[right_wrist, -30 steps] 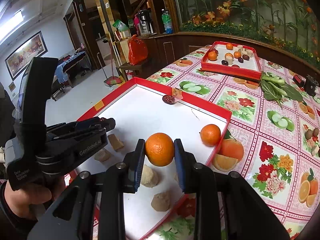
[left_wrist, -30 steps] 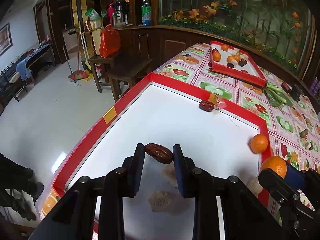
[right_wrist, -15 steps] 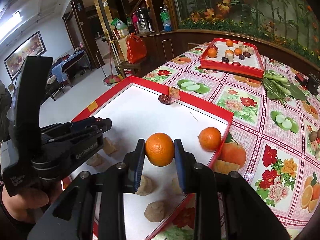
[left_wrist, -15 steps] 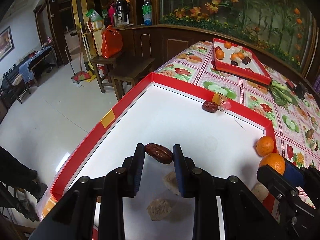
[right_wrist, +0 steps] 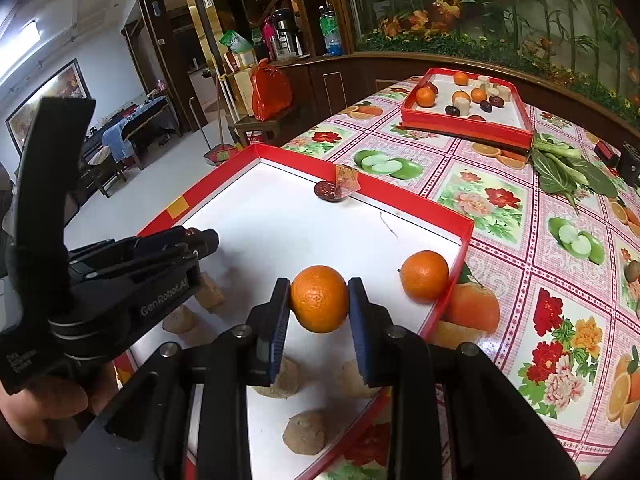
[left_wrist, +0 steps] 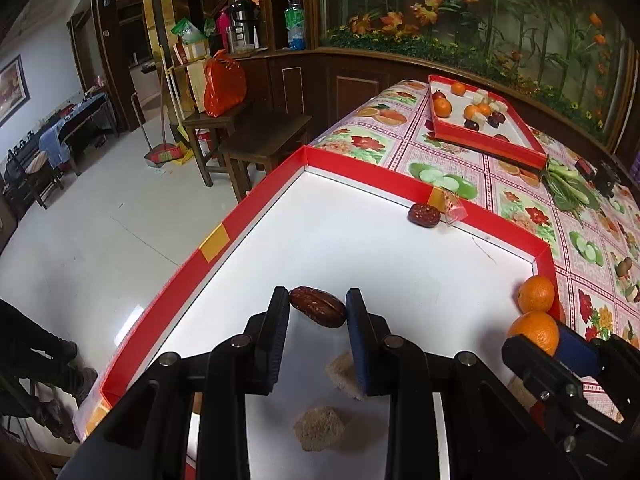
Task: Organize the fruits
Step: 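Lower the red date and the orange toward the tray floor with both tools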
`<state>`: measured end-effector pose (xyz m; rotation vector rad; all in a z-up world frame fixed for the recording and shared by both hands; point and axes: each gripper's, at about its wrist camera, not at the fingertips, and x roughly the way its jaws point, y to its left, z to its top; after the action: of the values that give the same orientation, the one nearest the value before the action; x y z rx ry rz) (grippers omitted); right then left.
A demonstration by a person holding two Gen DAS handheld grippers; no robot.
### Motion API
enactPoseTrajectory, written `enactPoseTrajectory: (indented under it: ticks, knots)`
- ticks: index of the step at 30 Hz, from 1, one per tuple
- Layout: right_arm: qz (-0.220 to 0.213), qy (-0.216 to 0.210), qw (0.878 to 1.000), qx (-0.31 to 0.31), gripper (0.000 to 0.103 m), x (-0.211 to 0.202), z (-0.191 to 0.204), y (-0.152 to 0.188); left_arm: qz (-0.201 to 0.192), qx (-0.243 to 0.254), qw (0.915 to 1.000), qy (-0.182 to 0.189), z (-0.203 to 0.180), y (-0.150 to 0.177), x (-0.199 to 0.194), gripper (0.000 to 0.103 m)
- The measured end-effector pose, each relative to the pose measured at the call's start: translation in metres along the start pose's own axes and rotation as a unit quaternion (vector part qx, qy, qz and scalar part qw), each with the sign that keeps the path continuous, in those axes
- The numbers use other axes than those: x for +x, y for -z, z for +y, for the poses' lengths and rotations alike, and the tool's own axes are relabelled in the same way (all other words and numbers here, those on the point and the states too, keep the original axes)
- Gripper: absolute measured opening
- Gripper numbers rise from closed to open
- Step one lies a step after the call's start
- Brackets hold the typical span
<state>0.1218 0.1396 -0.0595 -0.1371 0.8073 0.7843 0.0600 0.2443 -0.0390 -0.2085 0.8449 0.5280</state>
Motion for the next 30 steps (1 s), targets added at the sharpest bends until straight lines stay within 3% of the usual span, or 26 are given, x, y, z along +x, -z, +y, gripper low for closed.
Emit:
enactPoseTrajectory:
  ticks: [26,29,30]
  knots:
    - [0.016,0.003,1.000,0.000,0.031,0.014,0.003,-0.001,0.012,-0.014,0.9998,-0.001,0.003,-0.001,0.011,0.028]
    - [0.022,0.007,1.000,0.000,0.035,0.013,0.004,0.000,0.016,-0.026,0.9995,-0.004,0.008,0.000,0.010,0.030]
    - [0.021,0.008,1.000,0.001,0.038,0.012,0.004,0.000,0.018,-0.033,0.9993,-0.005,0.010,0.000,0.009,0.041]
